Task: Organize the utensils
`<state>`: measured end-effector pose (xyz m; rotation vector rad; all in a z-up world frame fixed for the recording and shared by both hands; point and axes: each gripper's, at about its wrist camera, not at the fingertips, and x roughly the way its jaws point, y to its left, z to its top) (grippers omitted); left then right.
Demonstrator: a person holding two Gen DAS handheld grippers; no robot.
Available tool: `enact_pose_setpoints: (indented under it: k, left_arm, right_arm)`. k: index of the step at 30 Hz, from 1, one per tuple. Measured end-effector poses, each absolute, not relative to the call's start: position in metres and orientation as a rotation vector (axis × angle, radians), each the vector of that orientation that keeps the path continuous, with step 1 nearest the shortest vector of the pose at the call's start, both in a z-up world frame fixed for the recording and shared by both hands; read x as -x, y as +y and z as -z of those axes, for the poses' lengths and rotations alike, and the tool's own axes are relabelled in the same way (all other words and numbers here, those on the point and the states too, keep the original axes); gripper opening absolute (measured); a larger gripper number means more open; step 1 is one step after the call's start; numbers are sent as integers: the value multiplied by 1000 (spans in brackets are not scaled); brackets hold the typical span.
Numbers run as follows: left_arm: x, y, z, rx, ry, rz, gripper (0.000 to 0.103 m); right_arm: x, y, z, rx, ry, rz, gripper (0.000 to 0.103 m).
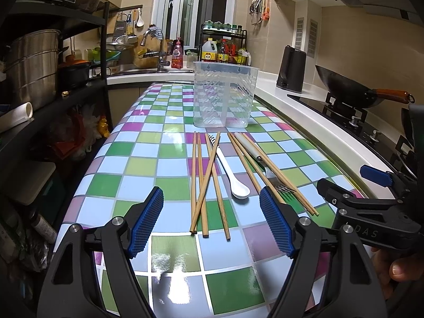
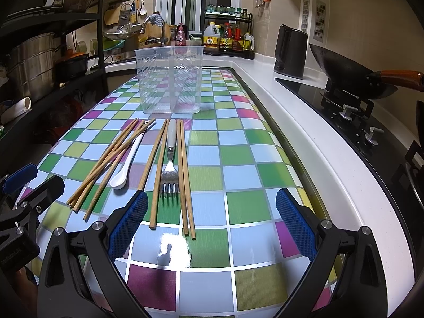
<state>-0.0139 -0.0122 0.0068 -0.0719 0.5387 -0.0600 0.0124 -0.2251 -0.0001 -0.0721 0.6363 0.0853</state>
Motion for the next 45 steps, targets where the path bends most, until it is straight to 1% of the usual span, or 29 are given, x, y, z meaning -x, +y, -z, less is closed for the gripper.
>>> enact_pose_setpoints:
  k: [11, 13, 16, 17, 18, 19, 20, 21, 22, 23, 25, 26, 30, 35, 38, 45]
  left_arm:
    - [15, -14, -7, 74, 535, 63, 71]
    - [15, -14, -7, 76, 537, 64, 70]
    - [14, -14, -5, 82, 544, 67, 66]
    - [13, -13, -4, 84, 549, 66, 62]
    - [12, -11, -3, 90, 555, 65, 57]
    - [11, -9, -1, 100, 564, 65, 54]
    - [9, -6, 1, 107, 574, 64, 46]
    - [7, -3, 4, 117, 590, 63, 36]
    - [4, 0, 7, 127, 606, 64, 31]
    - [2, 2, 10, 137, 622, 64, 25]
    - [-2, 9, 14, 163, 643, 58, 22]
    - [-3, 13, 16, 174, 649, 53, 19]
    - [-10, 24, 25, 217, 682, 35, 12]
    - [-16, 31, 33, 241, 708, 22, 11]
    - [-21, 28, 38, 234, 729, 36, 10]
    - [-22, 17, 41, 202, 739, 59, 11]
  right_arm:
    - [-13, -225, 0, 72, 637, -85, 95]
    - [-12, -225, 0, 72, 638, -85, 95]
    - [-12, -225, 0, 71, 640, -86, 94]
    - [-12, -224, 0, 71, 641, -87, 92]
    - [-13, -224, 1, 71, 645, -89, 88]
    - [-13, -224, 2, 68, 651, -95, 82]
    - [-14, -224, 3, 62, 660, -104, 77]
    - [-16, -225, 4, 50, 673, -115, 65]
    - [-18, -226, 6, 39, 690, -126, 53]
    - [-20, -227, 8, 29, 707, -134, 48]
    - [-25, -230, 14, 3, 750, -149, 38]
    - [-27, -232, 16, -8, 766, -150, 37]
    - [-35, -238, 24, -55, 819, -156, 32]
    - [-45, -243, 33, -85, 878, -166, 27]
    - [-49, -242, 38, -94, 910, -183, 27]
    - [-48, -234, 39, -62, 916, -215, 28]
